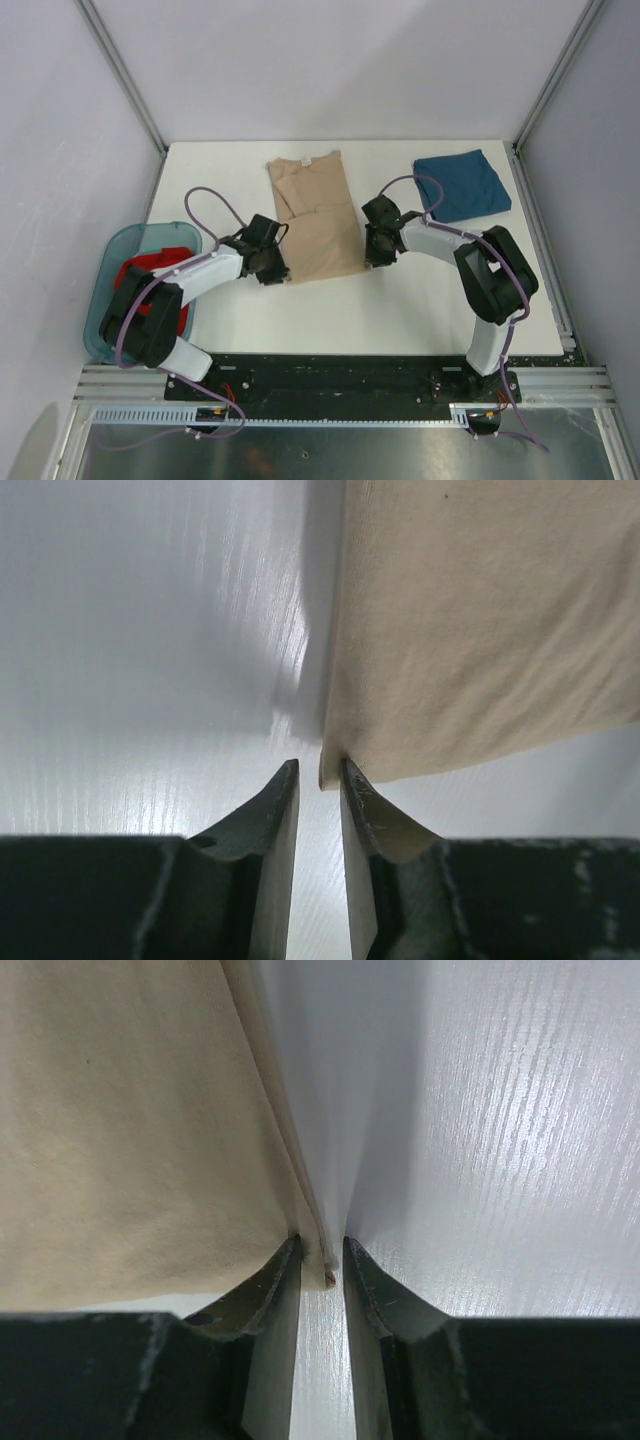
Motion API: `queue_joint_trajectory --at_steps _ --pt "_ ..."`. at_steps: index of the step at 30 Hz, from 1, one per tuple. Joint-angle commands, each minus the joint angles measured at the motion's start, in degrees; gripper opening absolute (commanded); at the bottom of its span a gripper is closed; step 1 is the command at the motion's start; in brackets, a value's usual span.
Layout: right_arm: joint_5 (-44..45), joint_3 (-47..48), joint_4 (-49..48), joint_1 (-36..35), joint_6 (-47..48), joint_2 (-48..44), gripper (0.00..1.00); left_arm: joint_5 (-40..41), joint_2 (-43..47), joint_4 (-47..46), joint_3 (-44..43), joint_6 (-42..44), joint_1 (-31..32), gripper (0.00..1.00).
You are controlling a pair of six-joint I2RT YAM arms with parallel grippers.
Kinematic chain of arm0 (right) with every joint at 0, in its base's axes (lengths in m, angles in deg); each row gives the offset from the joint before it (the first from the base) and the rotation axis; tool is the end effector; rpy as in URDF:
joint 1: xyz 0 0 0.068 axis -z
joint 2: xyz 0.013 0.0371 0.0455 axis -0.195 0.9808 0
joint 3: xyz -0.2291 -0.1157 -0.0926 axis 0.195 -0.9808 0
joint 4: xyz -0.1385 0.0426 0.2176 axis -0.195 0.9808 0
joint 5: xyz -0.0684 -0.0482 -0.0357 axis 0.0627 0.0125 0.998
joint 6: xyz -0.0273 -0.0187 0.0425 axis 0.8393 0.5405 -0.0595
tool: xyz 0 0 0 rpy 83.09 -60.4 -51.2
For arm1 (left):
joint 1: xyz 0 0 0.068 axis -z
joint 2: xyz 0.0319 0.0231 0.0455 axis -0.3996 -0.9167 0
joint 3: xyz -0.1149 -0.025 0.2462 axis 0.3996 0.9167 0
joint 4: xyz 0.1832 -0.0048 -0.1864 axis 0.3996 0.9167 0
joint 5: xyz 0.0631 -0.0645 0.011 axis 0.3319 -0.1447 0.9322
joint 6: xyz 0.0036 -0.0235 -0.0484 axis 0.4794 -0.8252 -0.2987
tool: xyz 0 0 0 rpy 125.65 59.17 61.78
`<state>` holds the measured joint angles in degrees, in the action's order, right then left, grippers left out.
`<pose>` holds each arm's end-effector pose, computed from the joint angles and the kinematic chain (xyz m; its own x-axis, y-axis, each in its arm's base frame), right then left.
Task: Fold and stack the t-shirts
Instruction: Fold the folded rectangular tshirt in 1/3 of the way, then grab one side of the 2/3 rectangular tshirt with both arms
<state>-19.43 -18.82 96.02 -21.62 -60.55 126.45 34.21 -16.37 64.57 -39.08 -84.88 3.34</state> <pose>0.3095 0.1983 0.1620 -0.9263 0.0404 -0.3747 -0.0381 0.9791 0.1997 0.2462 -0.1250 0.1725 -0.8758 -0.3709 -0.3088 -0.2666 0.9052 -0.3311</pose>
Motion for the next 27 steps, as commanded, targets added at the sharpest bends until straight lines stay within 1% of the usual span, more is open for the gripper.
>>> queue_joint_trajectory --at_steps 1,6,16,18,23,25,27 --pt "-0.18 -3.52 -1.32 0.72 -0.93 0.29 0.25 0.63 -0.44 -3.67 0.95 -1.36 0.42 0.28" --pt "-1.03 -5.93 -2.12 1.85 -1.43 -1.05 0.11 -1.60 -1.50 -6.17 1.97 -1.82 0.44 0.29" --pt "-1.36 -6.60 -2.92 1.72 -1.67 -0.58 0.01 -5.57 -1.19 -10.55 5.83 -4.03 0.44 0.28" --pt "-1.38 -6.69 -3.02 1.68 -1.77 -0.58 0.00 -5.60 -1.53 -10.93 6.48 -4.60 0.44 0.24" --pt "-1.37 -6.98 -2.68 1.49 -1.81 -1.26 0.00 -4.14 -0.61 -10.89 8.18 -6.35 0.44 0.05" --pt "-1.23 -7.22 -2.21 1.27 -1.76 -1.90 0.00 -2.89 0.70 -10.15 8.60 -6.52 0.37 0.01" --pt "-1.07 -7.66 -1.57 0.99 -1.80 -2.94 0.00 -1.40 2.19 -7.71 8.29 -6.14 0.36 0.00"
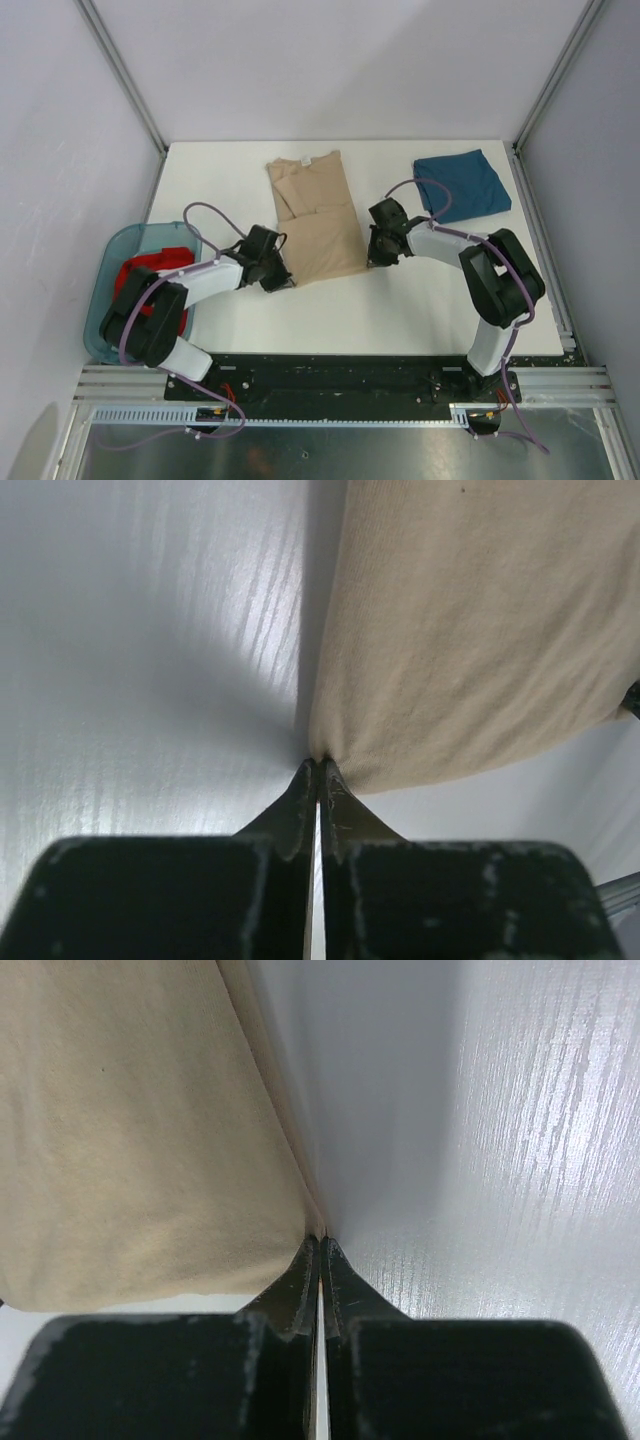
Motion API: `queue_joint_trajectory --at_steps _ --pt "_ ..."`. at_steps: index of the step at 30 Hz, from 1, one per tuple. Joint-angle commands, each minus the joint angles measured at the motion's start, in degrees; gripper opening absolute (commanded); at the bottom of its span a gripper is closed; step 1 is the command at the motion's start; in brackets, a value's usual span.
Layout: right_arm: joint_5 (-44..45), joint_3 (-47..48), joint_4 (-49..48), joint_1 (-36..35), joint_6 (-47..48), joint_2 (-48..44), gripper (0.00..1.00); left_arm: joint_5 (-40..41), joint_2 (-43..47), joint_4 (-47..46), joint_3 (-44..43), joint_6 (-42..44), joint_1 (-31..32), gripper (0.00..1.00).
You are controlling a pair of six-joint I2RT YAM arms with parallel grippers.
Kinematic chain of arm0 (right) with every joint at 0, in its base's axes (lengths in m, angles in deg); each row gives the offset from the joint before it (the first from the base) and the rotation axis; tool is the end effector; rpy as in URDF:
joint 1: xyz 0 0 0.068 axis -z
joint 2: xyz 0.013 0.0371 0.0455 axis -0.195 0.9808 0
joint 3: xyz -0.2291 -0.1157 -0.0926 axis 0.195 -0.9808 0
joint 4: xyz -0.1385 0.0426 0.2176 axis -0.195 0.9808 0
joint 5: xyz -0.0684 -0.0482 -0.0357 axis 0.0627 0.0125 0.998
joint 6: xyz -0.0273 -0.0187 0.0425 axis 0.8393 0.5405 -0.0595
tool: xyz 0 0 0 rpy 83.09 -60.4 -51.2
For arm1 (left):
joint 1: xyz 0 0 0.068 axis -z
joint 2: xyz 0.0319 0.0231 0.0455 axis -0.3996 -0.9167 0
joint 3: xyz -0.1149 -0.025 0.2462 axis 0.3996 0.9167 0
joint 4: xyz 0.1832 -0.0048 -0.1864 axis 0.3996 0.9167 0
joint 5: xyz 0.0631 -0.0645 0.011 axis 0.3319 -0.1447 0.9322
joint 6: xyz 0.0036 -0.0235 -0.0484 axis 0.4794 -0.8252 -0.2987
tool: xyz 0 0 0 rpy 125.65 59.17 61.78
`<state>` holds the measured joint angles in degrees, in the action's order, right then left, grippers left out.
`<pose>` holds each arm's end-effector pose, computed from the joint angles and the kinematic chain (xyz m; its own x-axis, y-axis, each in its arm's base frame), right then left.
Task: Fold and stack the t-shirts
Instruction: Grab one side of the 2/3 rectangular tshirt with both arms
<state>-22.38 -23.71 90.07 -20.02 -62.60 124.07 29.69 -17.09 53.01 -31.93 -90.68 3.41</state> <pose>0.3058 0.1862 0.1578 -0.9166 0.1064 -0.3853 -0.0069 0.9596 0.2814 0.2383 -0.1245 0.1460 -0.8554 -0.4512 -0.2545 -0.3098 0.8394 -0.4467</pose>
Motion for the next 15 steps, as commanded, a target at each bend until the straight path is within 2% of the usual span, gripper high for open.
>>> queue_joint_trajectory --at_steps 1,6,13,15 --pt "1.91 -3.15 4.72 -0.67 0.21 -1.33 0.00 3.79 3.80 5.36 0.86 0.11 0.29 0.00" --pt "0.13 -7.39 5.24 -1.38 -1.48 -6.88 0.00 5.94 9.89 11.87 1.60 2.78 0.31 0.00" --pt "-1.27 -16.59 3.80 -7.39 -8.96 -14.76 0.00 0.85 19.49 13.18 10.07 2.50 0.93 0.00" --pt "-1.12 -19.25 3.14 -9.20 -11.33 -16.56 0.00 -0.14 21.93 13.32 12.24 2.41 1.04 0.04"
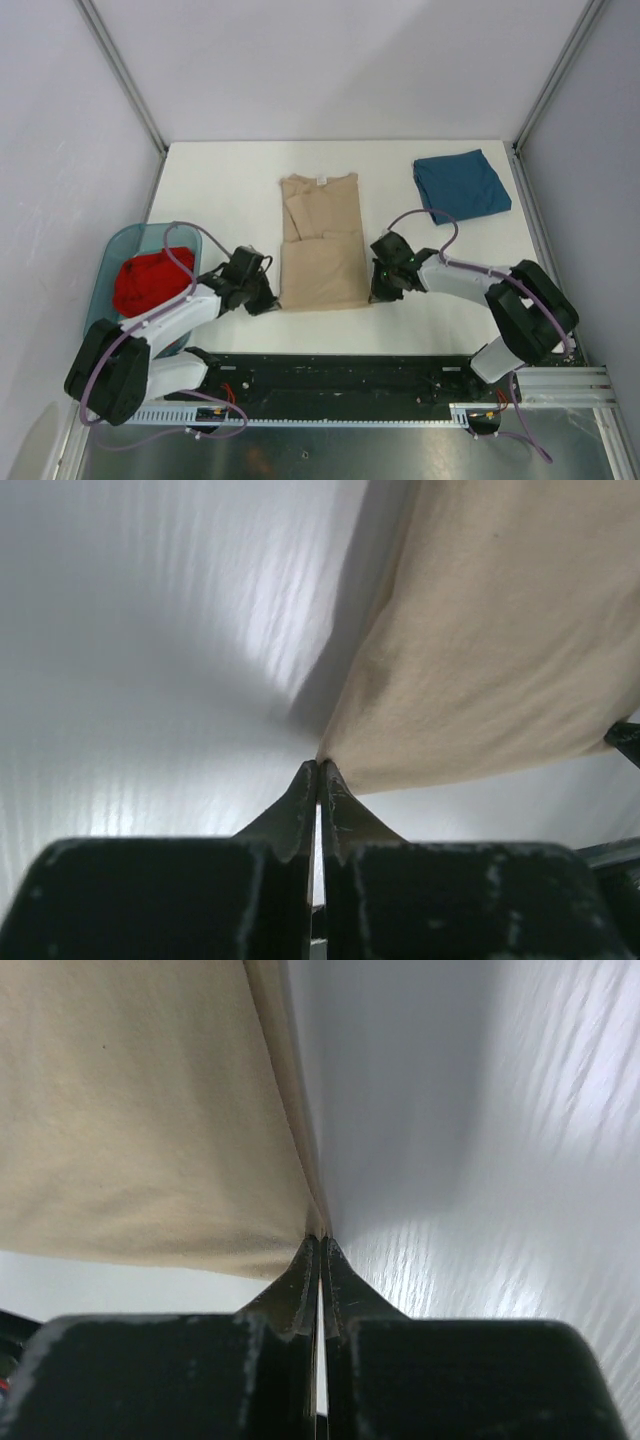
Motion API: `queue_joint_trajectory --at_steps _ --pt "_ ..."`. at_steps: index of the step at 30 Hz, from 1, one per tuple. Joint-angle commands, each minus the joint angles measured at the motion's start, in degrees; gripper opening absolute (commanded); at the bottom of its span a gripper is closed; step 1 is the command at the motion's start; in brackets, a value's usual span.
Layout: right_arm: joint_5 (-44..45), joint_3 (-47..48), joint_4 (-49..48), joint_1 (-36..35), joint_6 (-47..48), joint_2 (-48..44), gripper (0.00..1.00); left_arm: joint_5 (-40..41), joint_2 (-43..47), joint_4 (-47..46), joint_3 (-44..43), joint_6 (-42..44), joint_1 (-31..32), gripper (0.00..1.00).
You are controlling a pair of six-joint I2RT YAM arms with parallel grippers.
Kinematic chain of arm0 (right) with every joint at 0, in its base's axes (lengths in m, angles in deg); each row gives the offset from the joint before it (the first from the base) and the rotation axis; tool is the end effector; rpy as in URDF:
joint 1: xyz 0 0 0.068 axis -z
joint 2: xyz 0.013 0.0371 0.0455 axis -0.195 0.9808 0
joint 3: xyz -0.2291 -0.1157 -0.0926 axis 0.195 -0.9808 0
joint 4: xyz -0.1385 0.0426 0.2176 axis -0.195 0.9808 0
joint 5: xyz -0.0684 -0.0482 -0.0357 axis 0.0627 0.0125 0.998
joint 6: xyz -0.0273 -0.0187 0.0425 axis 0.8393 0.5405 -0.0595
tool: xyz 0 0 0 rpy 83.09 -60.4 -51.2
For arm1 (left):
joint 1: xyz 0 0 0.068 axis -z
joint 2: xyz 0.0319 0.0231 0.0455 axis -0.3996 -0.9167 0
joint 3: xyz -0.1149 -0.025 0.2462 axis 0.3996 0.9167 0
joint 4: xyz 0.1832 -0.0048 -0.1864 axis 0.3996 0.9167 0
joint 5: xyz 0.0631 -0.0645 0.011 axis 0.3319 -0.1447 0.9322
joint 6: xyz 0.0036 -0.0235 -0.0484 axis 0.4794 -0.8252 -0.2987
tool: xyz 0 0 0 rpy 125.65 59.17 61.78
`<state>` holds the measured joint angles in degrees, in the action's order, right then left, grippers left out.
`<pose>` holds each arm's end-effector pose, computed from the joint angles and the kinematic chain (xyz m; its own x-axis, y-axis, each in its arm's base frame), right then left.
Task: Fold and stack the t-shirts
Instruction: Grab one side of the 2/3 rectangular tshirt with both arms
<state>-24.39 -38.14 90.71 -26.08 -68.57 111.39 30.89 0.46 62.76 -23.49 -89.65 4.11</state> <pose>0.2315 0.1787 0.1563 -0.9478 0.0929 -0.3051 -0.0102 0.9474 0.3200 0.1835 -0.0986 0.1627 -0.8620 -0.4289 -0.2703 -0.2937 0.8570 -0.4235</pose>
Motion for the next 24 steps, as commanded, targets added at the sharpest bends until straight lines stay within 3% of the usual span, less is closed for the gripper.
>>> queue_joint_trajectory --at_steps 1,5,10,14,24 --pt "1.06 -5.76 2.28 -3.88 -6.39 -4.61 0.00 -1.73 5.39 3.64 4.65 1.43 0.36 0.07" --pt "2.38 -7.82 2.50 -5.35 -9.08 -6.91 0.02 -3.27 9.00 3.95 6.68 1.76 0.38 0.22" --pt "4.22 -8.25 4.01 -5.55 -10.42 -10.78 0.22 -4.72 12.66 4.22 7.20 2.53 0.33 0.33" --pt "4.95 -8.28 4.80 -5.49 -11.03 -12.88 0.29 -5.61 11.48 4.23 6.77 3.69 0.38 0.35" --pt "3.79 -8.65 3.64 -7.33 -12.51 -10.84 0.29 -7.22 9.78 2.53 5.38 4.14 0.38 0.39"
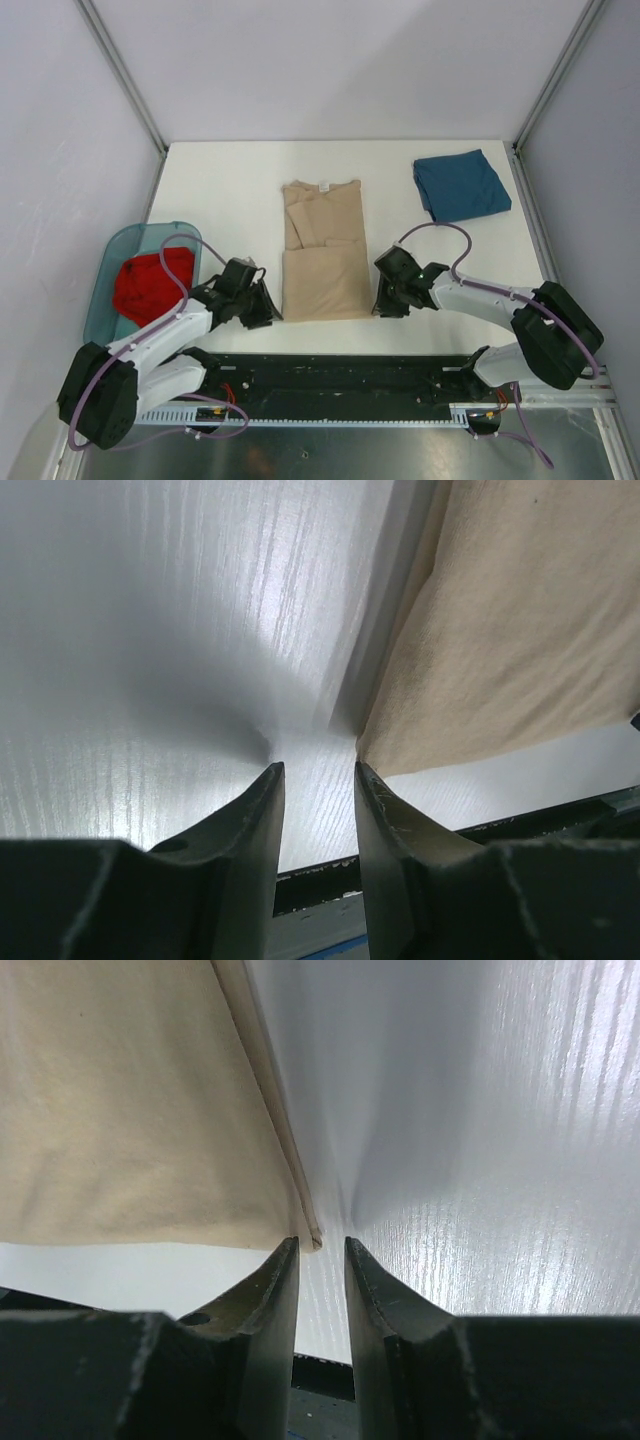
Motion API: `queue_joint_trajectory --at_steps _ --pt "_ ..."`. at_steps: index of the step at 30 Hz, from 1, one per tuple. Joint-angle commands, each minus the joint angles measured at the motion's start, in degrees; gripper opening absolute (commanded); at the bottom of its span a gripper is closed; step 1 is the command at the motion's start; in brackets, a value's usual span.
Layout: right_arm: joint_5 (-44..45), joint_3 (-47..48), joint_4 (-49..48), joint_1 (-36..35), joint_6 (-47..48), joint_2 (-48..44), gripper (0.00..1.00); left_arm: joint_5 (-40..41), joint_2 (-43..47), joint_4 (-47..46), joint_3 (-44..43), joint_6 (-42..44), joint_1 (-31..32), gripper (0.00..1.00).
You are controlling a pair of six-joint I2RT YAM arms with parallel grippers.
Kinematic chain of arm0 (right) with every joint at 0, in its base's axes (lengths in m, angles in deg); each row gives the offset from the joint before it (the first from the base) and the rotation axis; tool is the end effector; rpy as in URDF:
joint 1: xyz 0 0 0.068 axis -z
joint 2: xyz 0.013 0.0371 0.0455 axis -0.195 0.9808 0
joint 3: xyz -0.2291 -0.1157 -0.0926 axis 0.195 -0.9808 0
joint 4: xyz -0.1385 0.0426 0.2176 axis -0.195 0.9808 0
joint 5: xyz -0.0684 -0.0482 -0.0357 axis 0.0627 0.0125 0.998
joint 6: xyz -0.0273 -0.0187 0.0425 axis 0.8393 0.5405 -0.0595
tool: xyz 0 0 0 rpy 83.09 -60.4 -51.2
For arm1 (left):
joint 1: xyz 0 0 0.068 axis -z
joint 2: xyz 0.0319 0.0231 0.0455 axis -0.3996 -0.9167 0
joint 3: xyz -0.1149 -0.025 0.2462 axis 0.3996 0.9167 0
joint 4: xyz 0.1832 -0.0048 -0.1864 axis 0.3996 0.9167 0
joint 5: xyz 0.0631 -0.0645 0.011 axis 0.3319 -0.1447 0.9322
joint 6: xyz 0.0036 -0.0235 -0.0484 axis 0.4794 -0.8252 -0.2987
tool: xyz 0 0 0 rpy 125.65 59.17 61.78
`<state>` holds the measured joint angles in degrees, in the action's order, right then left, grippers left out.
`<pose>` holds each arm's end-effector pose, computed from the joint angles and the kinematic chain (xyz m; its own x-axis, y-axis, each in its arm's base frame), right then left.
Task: Fold and stack the t-shirts
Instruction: Grab one side of the 2/3 rectangular tshirt with both arms
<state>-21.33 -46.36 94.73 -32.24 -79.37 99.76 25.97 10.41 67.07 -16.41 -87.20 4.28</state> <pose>0.1779 0.1685 0.1644 -0.9459 0.1784 -0.2711 0.0814 0.9390 0.3340 0.1475 -0.0838 0.1528 -0.9052 -0.3657 -0.2166 -0.2420 0.8623 -0.4447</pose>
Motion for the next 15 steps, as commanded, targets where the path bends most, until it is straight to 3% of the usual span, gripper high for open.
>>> queue_joint_trajectory --at_steps 1,15 --pt "0.68 -0.51 -0.60 -1.39 -1.84 0.99 0.29 -2.69 -0.14 -1.93 -1.86 1.81 0.21 0.39" --pt "0.65 -1.64 -3.10 -2.34 -3.29 2.34 0.28 -5.52 0.23 -3.43 -1.27 1.71 0.23 0.37"
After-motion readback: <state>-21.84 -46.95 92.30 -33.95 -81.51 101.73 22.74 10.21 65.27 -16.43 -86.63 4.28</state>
